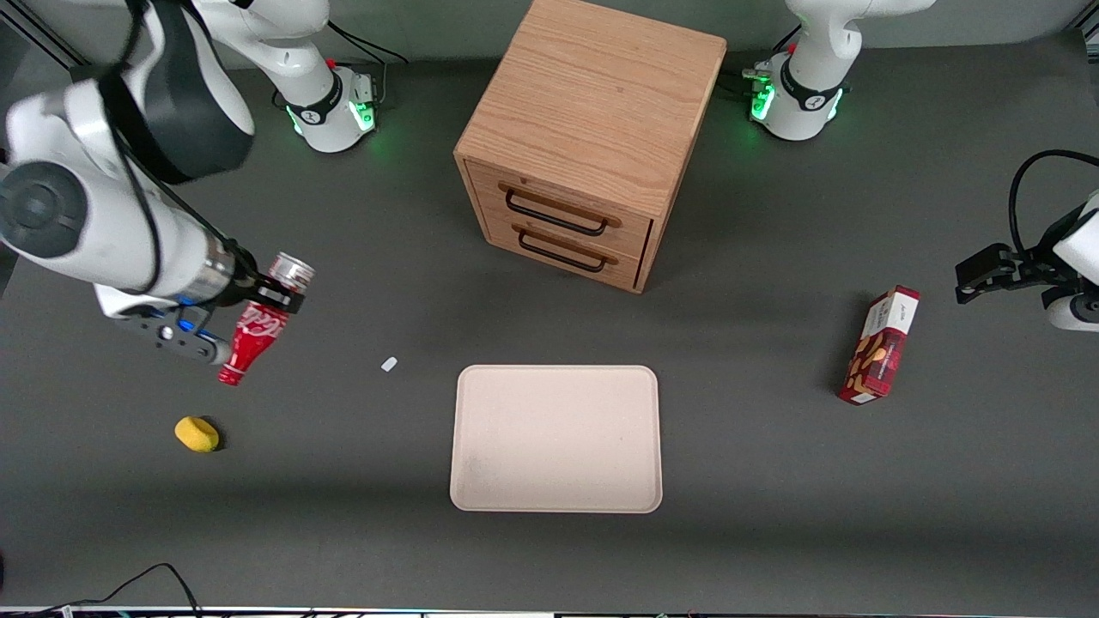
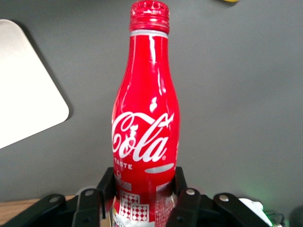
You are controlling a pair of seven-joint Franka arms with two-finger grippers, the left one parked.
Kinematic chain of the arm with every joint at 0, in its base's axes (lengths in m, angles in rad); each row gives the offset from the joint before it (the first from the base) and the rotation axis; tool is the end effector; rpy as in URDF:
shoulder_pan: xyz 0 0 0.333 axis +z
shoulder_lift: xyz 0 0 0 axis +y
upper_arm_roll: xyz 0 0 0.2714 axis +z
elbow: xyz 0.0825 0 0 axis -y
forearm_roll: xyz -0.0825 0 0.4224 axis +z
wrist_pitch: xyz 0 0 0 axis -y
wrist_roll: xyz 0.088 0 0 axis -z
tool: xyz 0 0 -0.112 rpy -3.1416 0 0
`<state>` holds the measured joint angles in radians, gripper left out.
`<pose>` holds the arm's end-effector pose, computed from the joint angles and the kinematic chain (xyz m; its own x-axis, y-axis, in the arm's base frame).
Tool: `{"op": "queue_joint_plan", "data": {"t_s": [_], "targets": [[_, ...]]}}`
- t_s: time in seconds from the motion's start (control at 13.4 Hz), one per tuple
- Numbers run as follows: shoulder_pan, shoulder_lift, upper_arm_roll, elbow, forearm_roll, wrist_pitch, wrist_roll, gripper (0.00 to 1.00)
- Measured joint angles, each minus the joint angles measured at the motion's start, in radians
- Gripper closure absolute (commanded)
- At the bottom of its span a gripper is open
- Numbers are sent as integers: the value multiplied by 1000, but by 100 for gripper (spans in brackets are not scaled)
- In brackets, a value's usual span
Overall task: Place coke bottle on tray
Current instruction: 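Carry the upright bottle over the cream tray's corner and lower it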
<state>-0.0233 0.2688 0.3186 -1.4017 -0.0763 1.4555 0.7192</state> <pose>0.6208 0.1581 0.4919 0.8949 -0.4184 -0.1556 -0.4020 -0.9069 0.1266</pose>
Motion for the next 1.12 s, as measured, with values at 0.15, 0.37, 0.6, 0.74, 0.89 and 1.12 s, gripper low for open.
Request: {"op": "queue_joint_plan", "data": {"t_s": [0.15,0.37,0.6,0.74,0.89,1.12], "targets": [[6,8,0,26,5,-15,-4,100],[30,87,0,61,10,-12,-4,100],[123,253,-5,192,5,1,35,100],[218,375,-42,303,-20,28,57,100],[320,478,-121,369,-29,141,58,100],[417,618,-187,388,-35,371,58,100]]}}
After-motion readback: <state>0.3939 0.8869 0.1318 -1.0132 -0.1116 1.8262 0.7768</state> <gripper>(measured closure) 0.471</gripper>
